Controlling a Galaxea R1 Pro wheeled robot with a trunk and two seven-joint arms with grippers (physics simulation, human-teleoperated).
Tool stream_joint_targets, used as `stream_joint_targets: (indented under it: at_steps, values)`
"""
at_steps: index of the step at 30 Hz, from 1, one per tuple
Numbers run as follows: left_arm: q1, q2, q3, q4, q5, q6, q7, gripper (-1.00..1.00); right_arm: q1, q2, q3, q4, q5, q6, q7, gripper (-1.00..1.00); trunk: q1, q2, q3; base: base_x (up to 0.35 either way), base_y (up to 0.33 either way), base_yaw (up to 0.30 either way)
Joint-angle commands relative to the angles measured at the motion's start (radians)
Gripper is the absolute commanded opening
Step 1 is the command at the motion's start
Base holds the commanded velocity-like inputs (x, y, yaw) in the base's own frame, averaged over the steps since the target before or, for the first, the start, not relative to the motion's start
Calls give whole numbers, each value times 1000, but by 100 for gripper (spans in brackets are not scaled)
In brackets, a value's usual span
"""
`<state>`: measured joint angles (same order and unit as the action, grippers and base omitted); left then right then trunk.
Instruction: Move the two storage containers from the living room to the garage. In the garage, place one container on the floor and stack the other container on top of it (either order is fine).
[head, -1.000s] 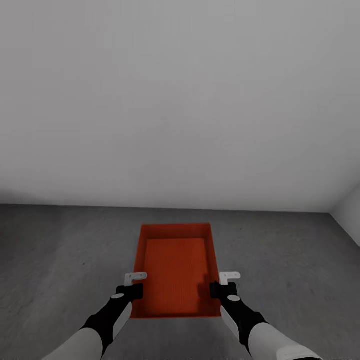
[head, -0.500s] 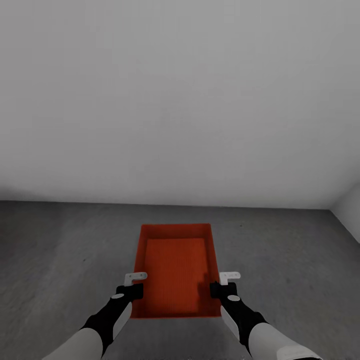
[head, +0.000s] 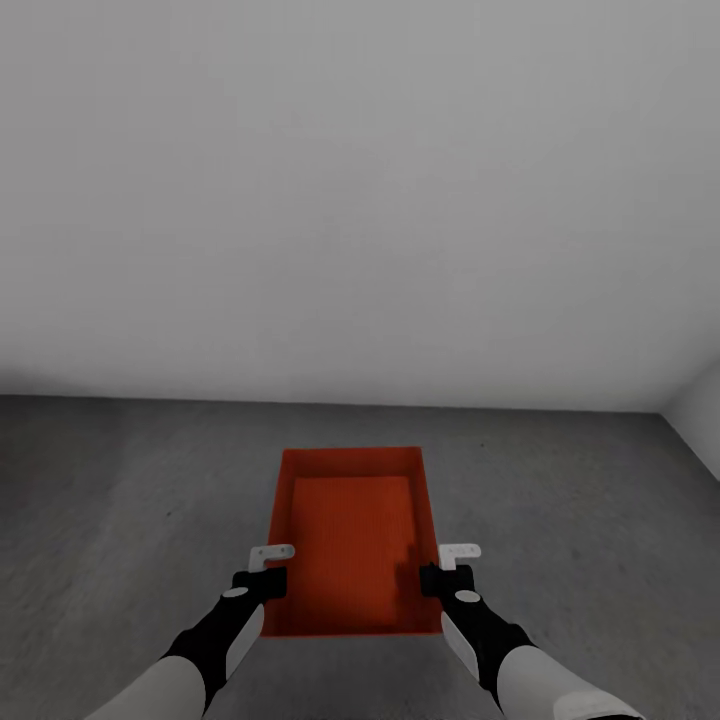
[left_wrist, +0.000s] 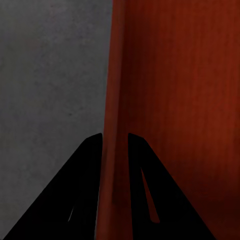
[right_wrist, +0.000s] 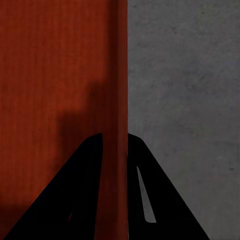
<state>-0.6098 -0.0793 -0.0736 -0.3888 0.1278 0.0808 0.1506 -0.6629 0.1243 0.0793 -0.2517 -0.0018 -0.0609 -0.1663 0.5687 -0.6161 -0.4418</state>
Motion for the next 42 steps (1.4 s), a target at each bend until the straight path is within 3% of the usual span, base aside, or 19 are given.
stream_joint_targets:
  at_steps: [1, 23, 42]
  values:
    - [-1, 12, 0, -30, -4, -29, 14, -100, 0, -3, 12, 5, -11, -2, -8, -100, 0, -1, -2, 0, 0, 0]
    - [-1, 12, 0, -30, -4, -29, 14, -100, -1, -3, 11, 5, -12, -1, -9, -100, 0, -1, -3, 0, 0, 0]
    - [-1, 12, 0, -30, -4, -28, 14, -100, 0, -3, 11, 5, -12, -2, -9, -100, 73, -134, -63, 0, 0, 0]
